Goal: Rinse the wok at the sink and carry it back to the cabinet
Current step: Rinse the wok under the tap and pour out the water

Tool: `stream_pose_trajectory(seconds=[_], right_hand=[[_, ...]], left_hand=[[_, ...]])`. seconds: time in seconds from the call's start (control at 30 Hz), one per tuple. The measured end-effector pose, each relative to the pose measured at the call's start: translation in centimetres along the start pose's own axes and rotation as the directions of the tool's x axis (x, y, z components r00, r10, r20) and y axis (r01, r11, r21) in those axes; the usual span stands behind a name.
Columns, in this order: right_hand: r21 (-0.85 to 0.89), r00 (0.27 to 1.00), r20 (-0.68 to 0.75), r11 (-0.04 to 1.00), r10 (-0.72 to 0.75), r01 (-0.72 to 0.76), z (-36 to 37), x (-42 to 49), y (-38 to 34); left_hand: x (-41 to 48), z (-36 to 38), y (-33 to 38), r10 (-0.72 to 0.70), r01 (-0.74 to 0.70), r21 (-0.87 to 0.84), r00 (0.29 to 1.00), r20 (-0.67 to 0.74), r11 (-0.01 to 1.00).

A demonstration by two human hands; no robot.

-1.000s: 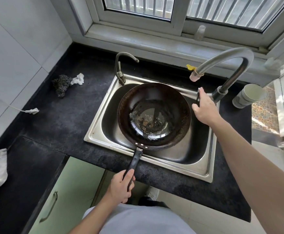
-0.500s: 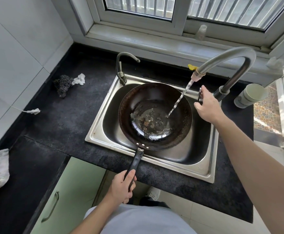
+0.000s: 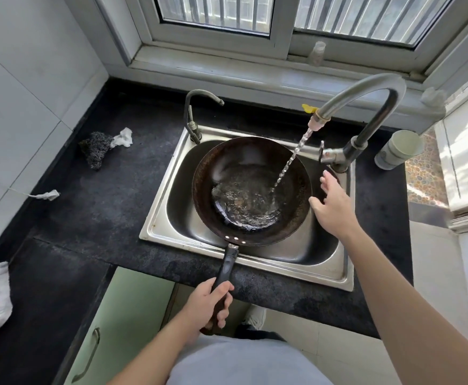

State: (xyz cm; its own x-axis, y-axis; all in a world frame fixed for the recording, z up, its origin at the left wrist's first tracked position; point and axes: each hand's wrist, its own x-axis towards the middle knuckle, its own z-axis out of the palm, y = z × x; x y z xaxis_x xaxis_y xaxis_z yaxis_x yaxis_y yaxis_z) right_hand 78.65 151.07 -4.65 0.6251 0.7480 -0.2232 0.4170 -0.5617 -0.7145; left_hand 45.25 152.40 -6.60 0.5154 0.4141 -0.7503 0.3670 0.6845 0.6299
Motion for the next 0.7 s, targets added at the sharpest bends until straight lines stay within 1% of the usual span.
stream_pose_trajectory(seconds=[0.1, 0.17, 0.27, 0.33, 0.43, 0.5, 0.57, 0.6, 0.67, 0.7], right_hand=[[0.007, 0.999, -0.022, 0.999, 0.035, -0.035, 2.0, -4.2, -0.4], [0.01, 0.998, -0.038, 0.998, 0.059, -0.058, 3.6, -7.1, -1.0], [0.042, 0.994, -0.026, 0.994, 0.106, -0.105, 6.7, -10.7, -2.2], [0.072, 0.987, 0.013, 0.985, 0.159, -0.159, 9.1, -12.3, -2.8], [0.13, 0.957, 0.123, 0.952, 0.262, -0.277, 12.8, -13.4, -3.3], [0.202, 0.922, 0.207, 0.908, 0.328, -0.368, 14.7, -13.4, -3.9], [0.274, 0.891, 0.238, 0.854, 0.386, -0.443, 16.2, -13.2, -4.5], [0.275, 0.888, 0.211, 0.847, 0.408, -0.455, 16.7, -13.1, -4.9], [0.237, 0.884, 0.115, 0.851, 0.454, -0.468, 17.5, -13.0, -5.4], [0.249, 0.873, 0.084, 0.838, 0.48, -0.485, 17.8, -13.1, -5.5]], left_hand=[[-0.1, 0.0, 0.4, -0.043, 0.043, -0.026, 0.999, 0.016, 0.999], [-0.1, 0.2, 0.3, -0.068, 0.067, -0.039, 0.998, -0.008, 0.997], [0.0, 0.4, 0.1, -0.065, 0.063, -0.038, 0.997, -0.052, 0.997], [0.1, 0.5, 0.2, -0.052, 0.051, -0.014, 0.996, -0.074, 0.999], [0.0, 0.5, 0.2, -0.019, 0.017, -0.016, 0.996, -0.086, 1.0], [0.0, 0.4, 0.1, 0.001, -0.002, -0.018, 0.996, -0.089, 1.0], [0.1, 0.2, 0.0, 0.015, -0.015, -0.008, 0.996, -0.082, 1.0], [0.1, 0.0, -0.1, 0.023, -0.024, -0.004, 0.997, -0.075, 1.0], [0.3, -0.2, -0.3, 0.043, -0.043, 0.006, 0.997, -0.071, 0.999], [0.3, -0.3, -0.4, 0.051, -0.05, 0.01, 0.996, -0.073, 0.999]])
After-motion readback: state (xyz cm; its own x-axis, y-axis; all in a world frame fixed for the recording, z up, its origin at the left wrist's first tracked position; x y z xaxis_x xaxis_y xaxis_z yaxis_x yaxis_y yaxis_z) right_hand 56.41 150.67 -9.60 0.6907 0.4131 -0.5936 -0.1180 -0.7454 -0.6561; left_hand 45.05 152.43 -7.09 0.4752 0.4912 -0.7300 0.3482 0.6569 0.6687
